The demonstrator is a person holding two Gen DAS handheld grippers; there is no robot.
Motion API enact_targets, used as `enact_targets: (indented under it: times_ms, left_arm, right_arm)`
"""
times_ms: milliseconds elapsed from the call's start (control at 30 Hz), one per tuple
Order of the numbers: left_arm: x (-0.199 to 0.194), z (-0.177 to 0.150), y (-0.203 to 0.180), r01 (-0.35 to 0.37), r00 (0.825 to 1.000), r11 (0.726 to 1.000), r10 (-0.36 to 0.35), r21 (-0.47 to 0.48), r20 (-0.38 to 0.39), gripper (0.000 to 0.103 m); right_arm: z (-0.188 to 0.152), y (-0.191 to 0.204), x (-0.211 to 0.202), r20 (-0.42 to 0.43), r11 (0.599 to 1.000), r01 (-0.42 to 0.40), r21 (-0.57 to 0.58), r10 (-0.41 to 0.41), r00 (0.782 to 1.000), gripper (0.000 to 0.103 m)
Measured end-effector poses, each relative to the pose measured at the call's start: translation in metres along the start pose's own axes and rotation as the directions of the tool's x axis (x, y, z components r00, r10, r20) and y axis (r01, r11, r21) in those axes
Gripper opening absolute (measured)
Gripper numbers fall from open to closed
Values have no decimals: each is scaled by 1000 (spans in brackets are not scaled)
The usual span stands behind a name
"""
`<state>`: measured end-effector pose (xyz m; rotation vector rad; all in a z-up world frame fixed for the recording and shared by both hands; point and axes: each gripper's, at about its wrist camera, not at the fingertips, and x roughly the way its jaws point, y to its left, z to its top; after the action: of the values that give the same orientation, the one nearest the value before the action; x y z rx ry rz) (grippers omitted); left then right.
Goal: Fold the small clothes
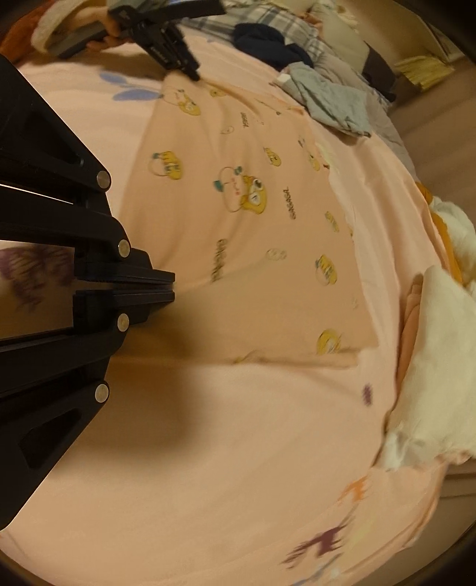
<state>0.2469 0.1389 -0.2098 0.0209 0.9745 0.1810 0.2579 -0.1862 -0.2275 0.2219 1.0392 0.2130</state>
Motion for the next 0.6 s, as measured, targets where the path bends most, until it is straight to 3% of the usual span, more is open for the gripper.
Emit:
enact_targets:
  times_ms: [67, 167, 333, 500, 533, 600]
  left_arm:
    - [-10, -1, 12, 37, 999, 998, -37, -47, -12, 32]
    - [-33, 0, 19, -14, 999, 999, 15, -32, 32, 28]
    - [-43, 6, 17, 105, 992, 992, -99, -72, 72, 31]
    - [-17, 2, -26, 162, 986, 986, -164, 33, 38, 31]
    - [-9, -3, -37, 162, 987, 985, -163, 60, 13, 32]
    - [-4, -11, -45, 107, 993, 990, -112, 95, 48, 34]
  right_arm:
    - [-5, -6, -9, -11, 999, -12, 37, 13, 1000, 0]
    - [-11, -7, -26, -17, 1000, 8, 28, -7, 1000, 0]
    - [-8, -13, -46, 34, 998, 30, 55, -32, 999, 0]
    - [-4, 0, -27, 36, 997, -49, 64, 46, 998, 0]
    - [-6, 2, -20, 27, 996, -59, 63, 57, 998, 0]
    - [-10, 6, -6, -2, 997, -51, 60, 52, 999, 0]
